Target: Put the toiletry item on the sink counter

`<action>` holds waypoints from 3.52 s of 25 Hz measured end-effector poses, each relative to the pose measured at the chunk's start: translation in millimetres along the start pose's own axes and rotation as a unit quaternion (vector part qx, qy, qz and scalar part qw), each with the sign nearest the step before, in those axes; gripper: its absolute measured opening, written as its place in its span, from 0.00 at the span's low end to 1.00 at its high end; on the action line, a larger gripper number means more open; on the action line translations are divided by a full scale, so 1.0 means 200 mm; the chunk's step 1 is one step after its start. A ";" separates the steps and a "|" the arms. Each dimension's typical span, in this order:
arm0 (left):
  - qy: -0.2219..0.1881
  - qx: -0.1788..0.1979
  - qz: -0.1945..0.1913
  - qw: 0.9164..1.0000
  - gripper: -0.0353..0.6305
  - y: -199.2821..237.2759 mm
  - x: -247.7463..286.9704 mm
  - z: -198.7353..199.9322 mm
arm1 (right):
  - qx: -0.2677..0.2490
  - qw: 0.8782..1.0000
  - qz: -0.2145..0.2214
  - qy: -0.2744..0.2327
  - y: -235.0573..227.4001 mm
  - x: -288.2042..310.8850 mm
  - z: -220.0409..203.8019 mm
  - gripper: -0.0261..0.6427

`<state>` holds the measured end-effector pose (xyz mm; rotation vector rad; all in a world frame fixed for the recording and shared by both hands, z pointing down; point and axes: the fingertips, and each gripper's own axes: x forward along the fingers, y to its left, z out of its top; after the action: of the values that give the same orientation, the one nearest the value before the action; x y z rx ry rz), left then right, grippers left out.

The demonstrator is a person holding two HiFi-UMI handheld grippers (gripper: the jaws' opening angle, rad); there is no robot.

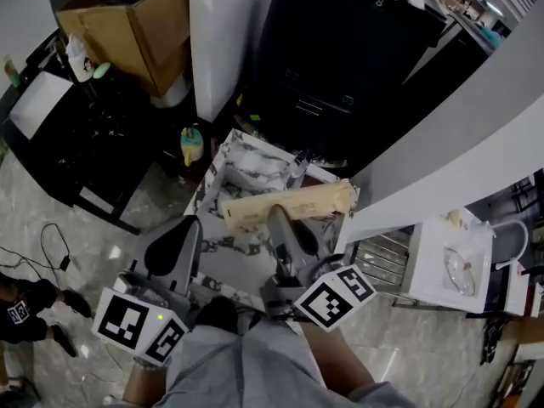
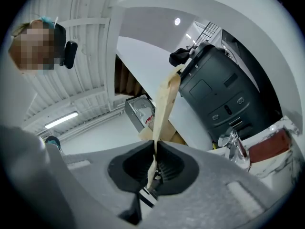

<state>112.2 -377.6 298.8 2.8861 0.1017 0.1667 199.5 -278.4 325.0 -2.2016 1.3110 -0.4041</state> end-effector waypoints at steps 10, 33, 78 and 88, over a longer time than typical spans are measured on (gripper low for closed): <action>0.016 -0.004 -0.009 1.000 0.06 0.19 0.04 -0.01 | 0.086 0.996 -0.024 -0.018 -0.08 0.27 -0.11 0.06; 0.064 0.005 -0.029 0.998 0.06 0.41 0.17 -0.10 | 0.250 0.961 -0.098 -0.063 -0.56 0.73 -0.43 0.06; 0.117 -0.017 -0.037 0.992 0.06 0.58 0.30 -0.32 | 0.292 0.920 -0.257 -0.050 -1.31 0.90 -0.90 0.23; 0.114 -0.018 -0.042 0.992 0.06 0.53 0.30 -0.32 | 0.276 0.928 -0.249 -0.029 -1.25 0.86 -0.90 0.32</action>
<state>169.6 -460.3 394.1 2.8092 0.2577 0.4778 369.1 -387.1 614.1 -1.9974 0.4910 -0.7829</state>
